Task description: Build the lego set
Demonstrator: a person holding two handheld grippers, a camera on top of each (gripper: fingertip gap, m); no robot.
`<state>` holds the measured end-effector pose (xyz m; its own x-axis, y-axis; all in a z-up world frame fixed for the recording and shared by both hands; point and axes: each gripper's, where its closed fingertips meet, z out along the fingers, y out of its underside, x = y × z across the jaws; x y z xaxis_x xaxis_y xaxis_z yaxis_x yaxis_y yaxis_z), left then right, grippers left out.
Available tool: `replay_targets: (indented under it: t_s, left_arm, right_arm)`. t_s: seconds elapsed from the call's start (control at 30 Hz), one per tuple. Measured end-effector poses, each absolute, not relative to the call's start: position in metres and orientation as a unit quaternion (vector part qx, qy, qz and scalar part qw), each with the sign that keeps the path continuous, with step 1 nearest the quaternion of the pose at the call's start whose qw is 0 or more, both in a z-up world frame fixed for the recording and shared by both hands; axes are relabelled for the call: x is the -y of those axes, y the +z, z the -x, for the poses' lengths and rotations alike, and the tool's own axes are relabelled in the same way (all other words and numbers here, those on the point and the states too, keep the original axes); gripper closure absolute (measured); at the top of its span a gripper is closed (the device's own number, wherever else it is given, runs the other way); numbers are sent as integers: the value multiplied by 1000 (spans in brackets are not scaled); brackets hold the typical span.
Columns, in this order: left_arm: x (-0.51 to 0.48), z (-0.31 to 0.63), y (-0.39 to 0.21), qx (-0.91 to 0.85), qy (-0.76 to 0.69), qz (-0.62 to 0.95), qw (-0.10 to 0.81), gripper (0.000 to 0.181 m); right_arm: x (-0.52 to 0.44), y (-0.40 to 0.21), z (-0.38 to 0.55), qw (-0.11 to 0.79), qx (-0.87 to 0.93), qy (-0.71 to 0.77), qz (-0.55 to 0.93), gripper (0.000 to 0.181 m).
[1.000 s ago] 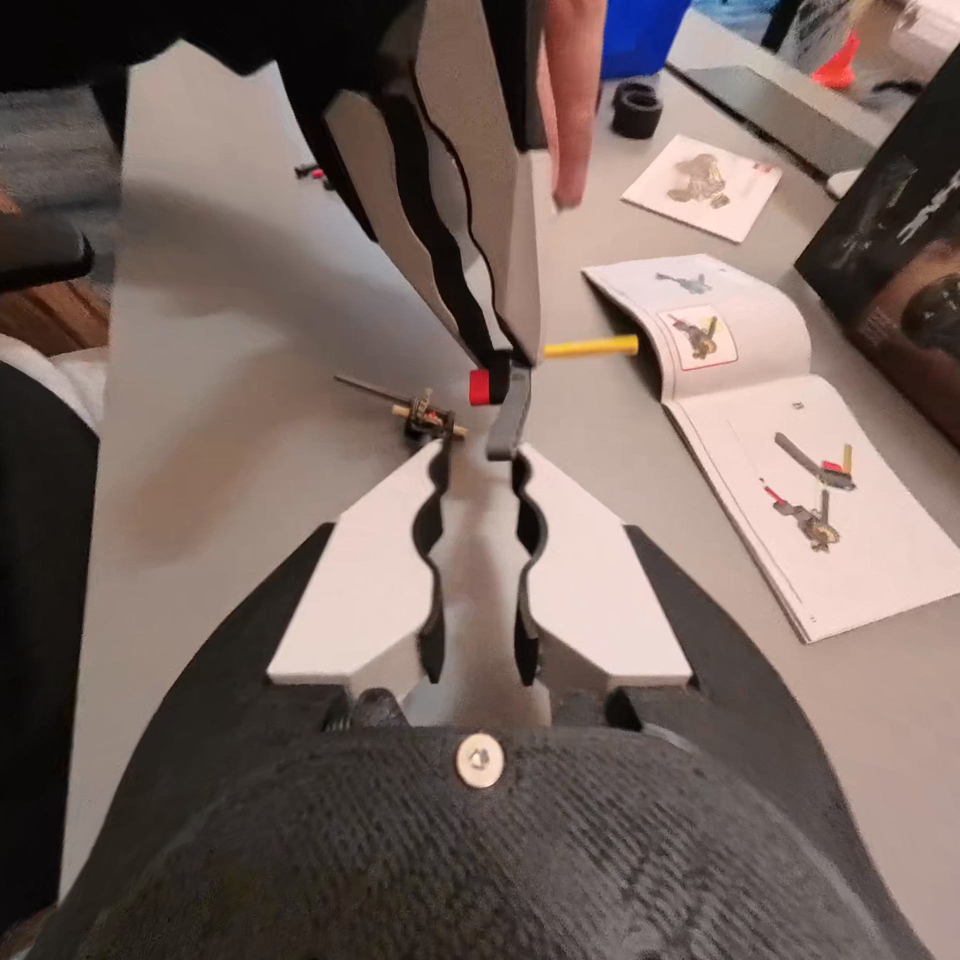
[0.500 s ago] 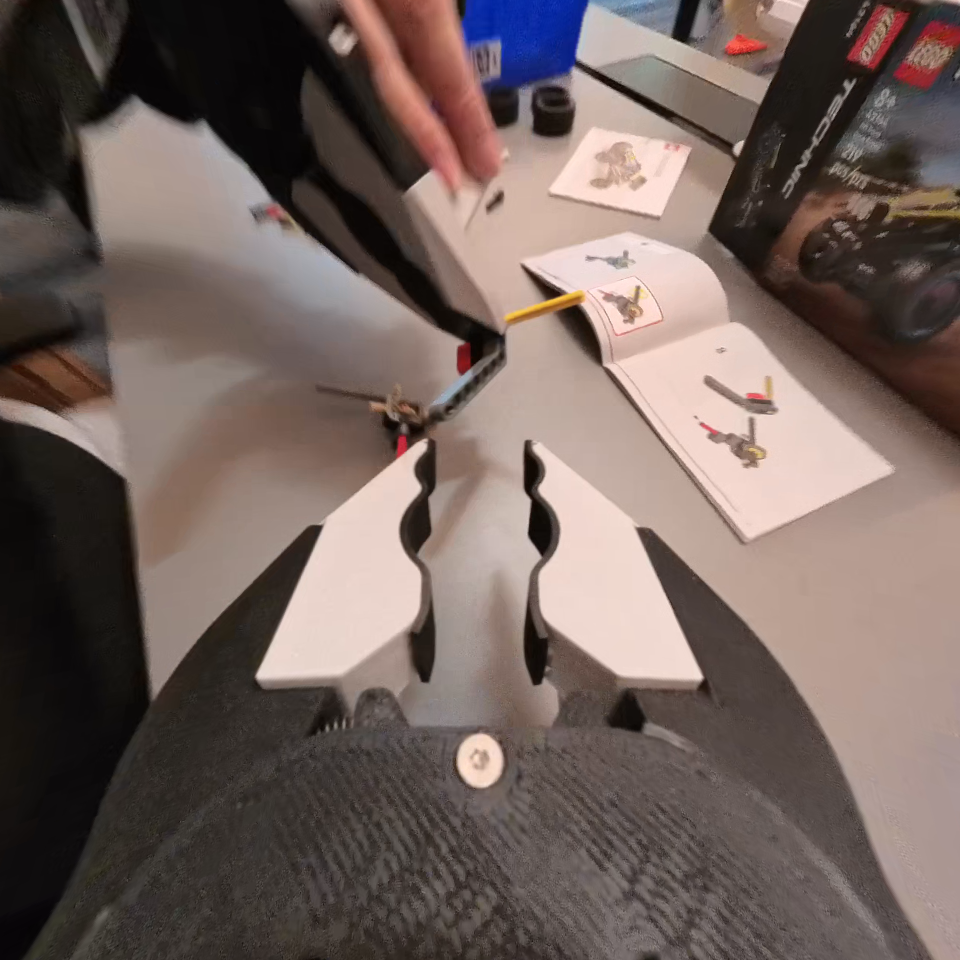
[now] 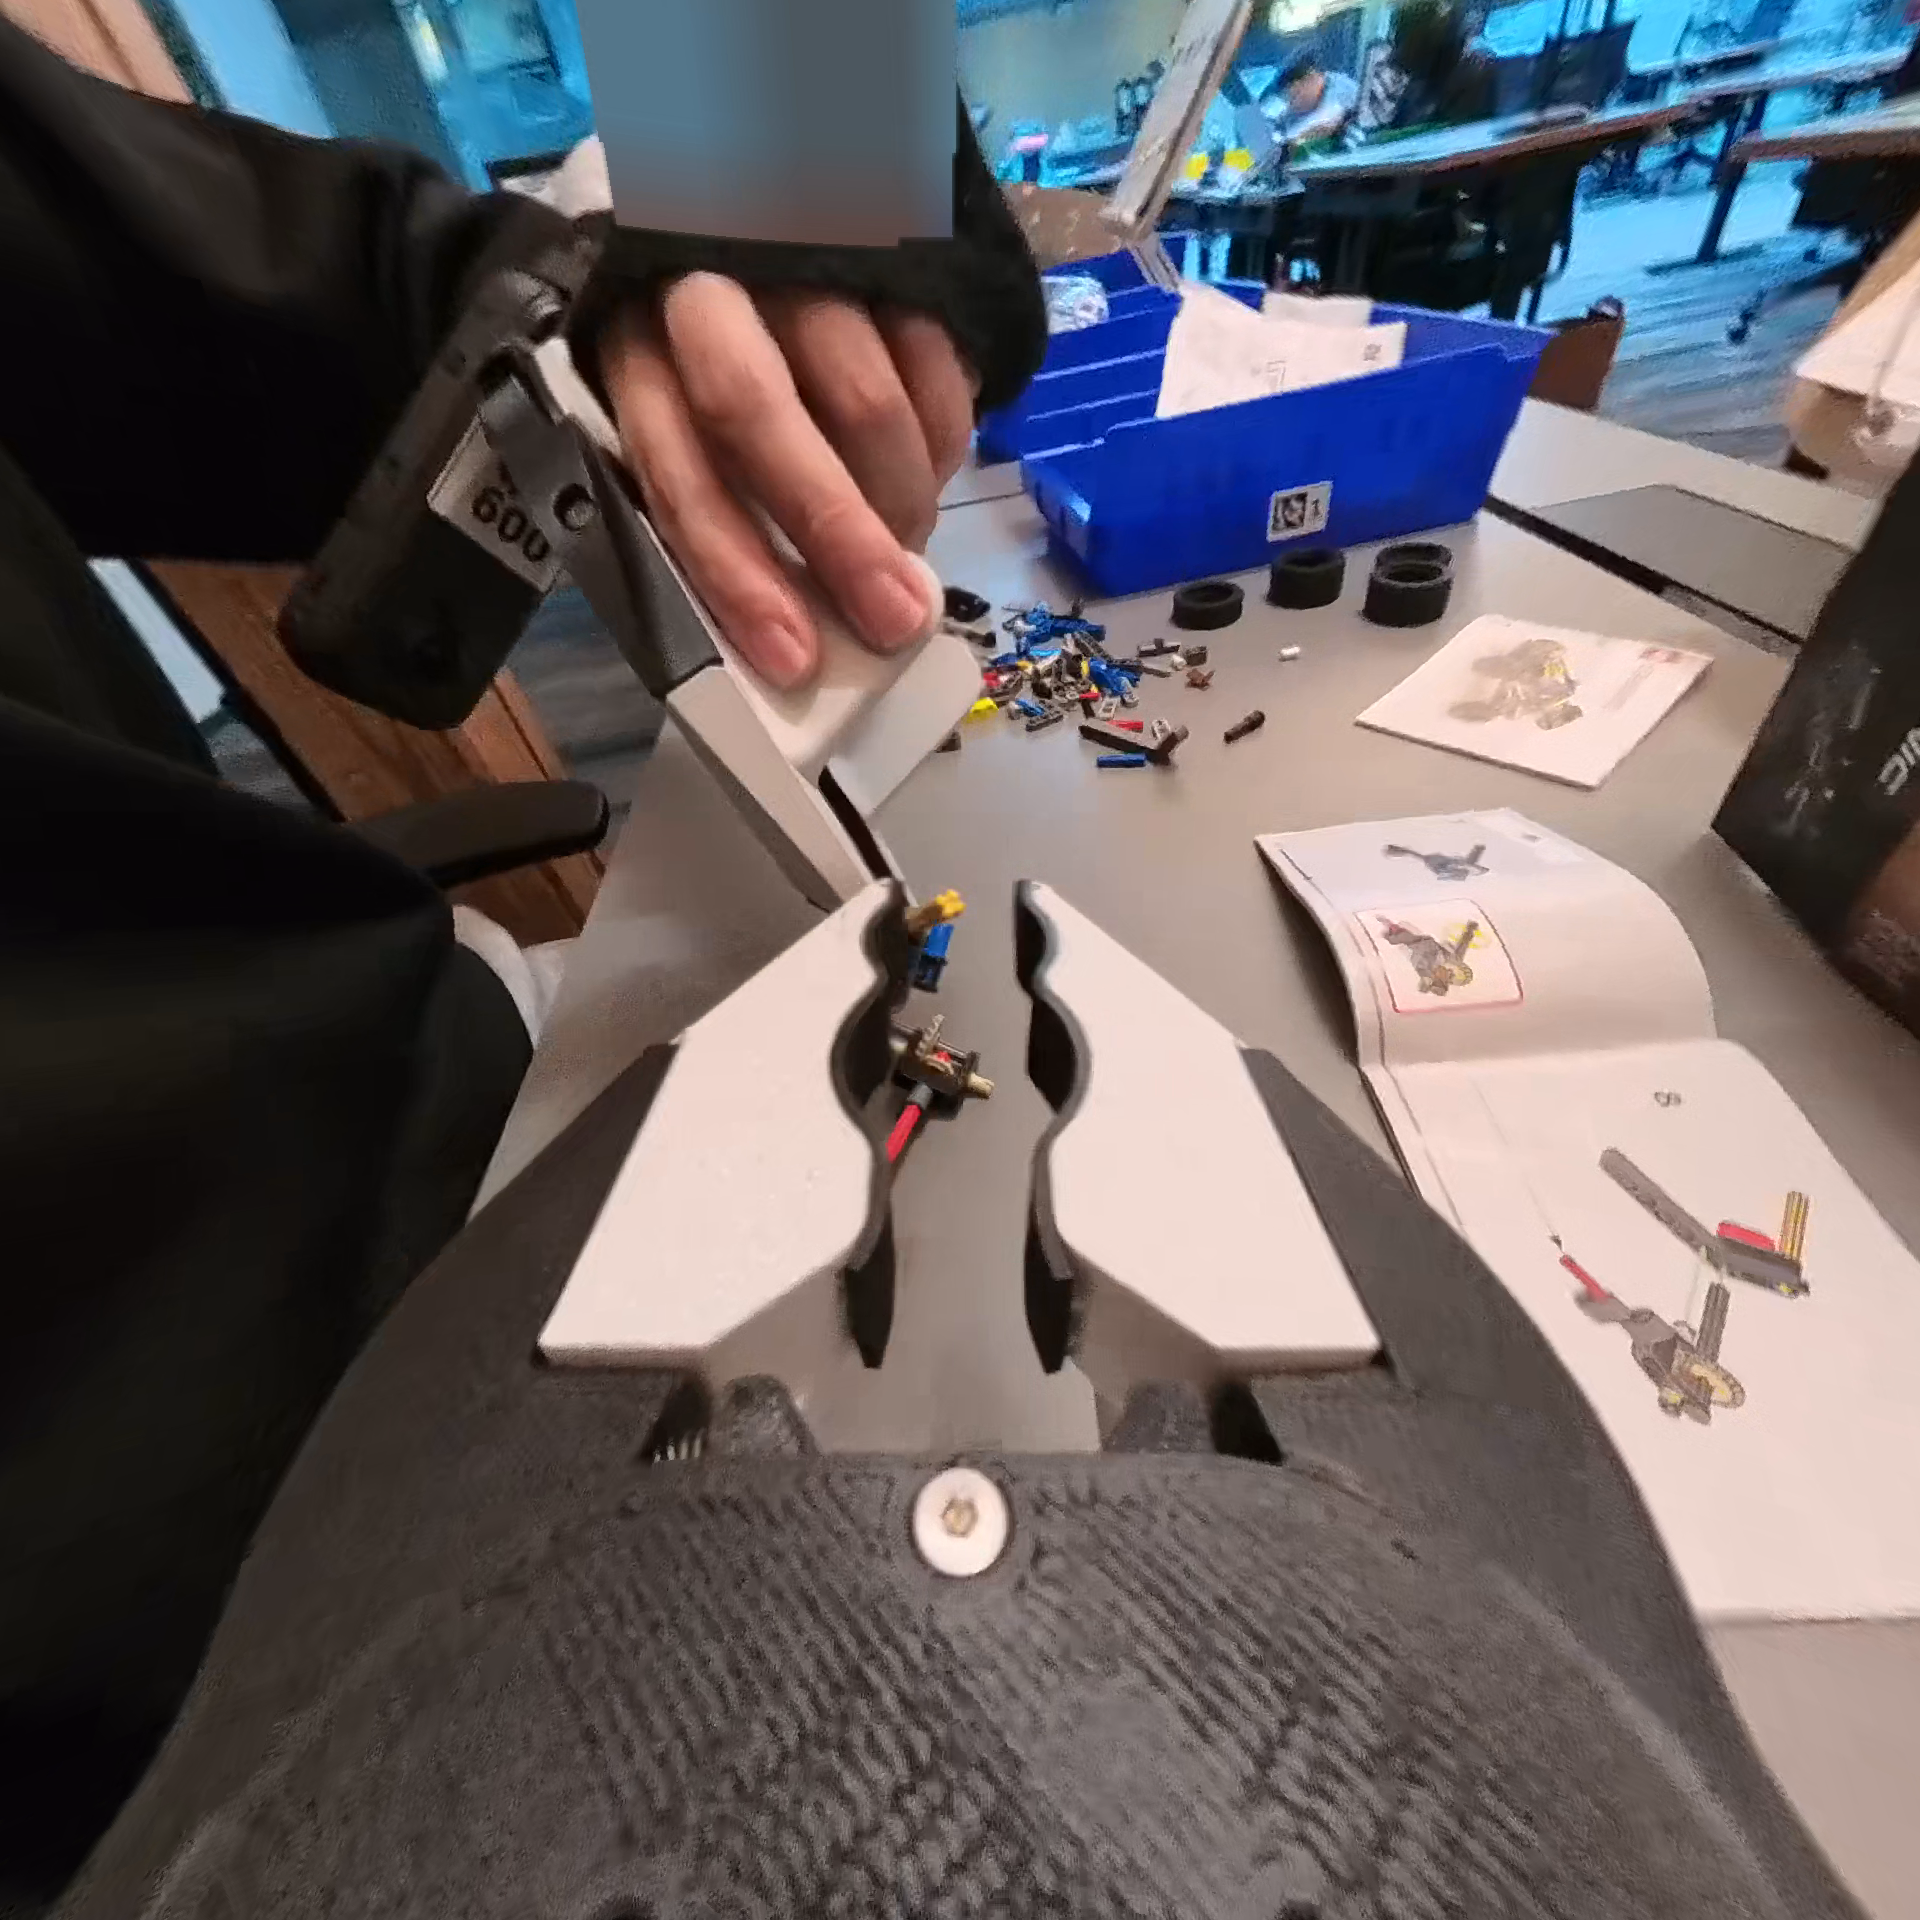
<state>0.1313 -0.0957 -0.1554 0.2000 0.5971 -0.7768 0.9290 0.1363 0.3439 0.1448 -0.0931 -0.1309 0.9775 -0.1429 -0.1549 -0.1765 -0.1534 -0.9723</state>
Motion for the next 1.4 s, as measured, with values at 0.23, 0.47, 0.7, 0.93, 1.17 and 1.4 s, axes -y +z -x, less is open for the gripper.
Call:
replay_targets:
  t_s: [0.23,0.47,0.7,0.93,1.17,1.4]
  left_arm:
    - [94,-131,-149,-651,-248,-567,438,163]
    - [79,-149,-132,-831,-465,-116,282,144]
    - [90,-133,-127,-765,-589,232,119,139]
    - [90,-142,-123,-711,-623,300,124,163]
    - [87,-145,-130,-708,-624,317,93,160]
    - [86,-145,-129,-706,-631,310,89,175]
  right_arm:
    - [89,-127,-145,642,-61,-63,762,180]
    - [120,-98,-187,696,-245,-237,632,181]
    - [130,-91,-170,724,-347,-316,506,180]
    - [118,-97,-158,715,-345,-354,495,180]
    - [112,-95,-157,708,-334,-387,486,180]
    - [111,-96,-157,711,-329,-386,487,180]
